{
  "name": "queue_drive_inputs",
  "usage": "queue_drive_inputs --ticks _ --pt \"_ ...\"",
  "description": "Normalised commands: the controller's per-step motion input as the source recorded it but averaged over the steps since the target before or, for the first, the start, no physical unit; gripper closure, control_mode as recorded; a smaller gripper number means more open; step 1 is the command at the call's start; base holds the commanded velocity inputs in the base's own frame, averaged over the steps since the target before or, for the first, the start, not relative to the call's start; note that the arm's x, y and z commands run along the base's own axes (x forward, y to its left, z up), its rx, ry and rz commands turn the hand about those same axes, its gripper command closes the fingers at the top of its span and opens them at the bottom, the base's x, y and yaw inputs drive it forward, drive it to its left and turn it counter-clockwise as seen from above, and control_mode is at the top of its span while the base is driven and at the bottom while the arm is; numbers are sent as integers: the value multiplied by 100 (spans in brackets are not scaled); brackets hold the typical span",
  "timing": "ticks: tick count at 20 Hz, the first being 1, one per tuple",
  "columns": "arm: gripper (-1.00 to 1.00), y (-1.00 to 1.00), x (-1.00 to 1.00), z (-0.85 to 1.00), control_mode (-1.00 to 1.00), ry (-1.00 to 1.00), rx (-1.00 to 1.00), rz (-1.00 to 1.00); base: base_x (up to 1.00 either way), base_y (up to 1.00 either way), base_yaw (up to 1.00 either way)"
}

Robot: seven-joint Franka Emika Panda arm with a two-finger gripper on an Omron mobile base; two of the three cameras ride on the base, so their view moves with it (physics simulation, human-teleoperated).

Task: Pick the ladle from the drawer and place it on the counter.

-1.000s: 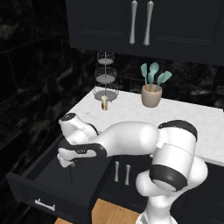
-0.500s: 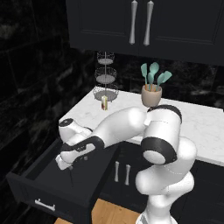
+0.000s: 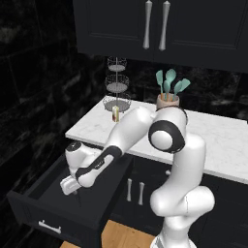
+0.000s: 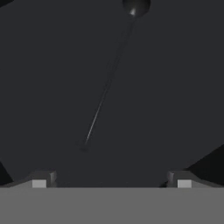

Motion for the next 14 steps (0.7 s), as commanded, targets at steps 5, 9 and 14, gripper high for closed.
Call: queue_drive_inputs --ticks 5,9,14 --pt "-100 20 11 0 -100 2 -3 -4 0 0 0" --pt "-100 5 26 -25 -100 2 -5 0 0 0 0" --pt "-100 21 18 -52 -100 3 -2 -4 0 0 0"
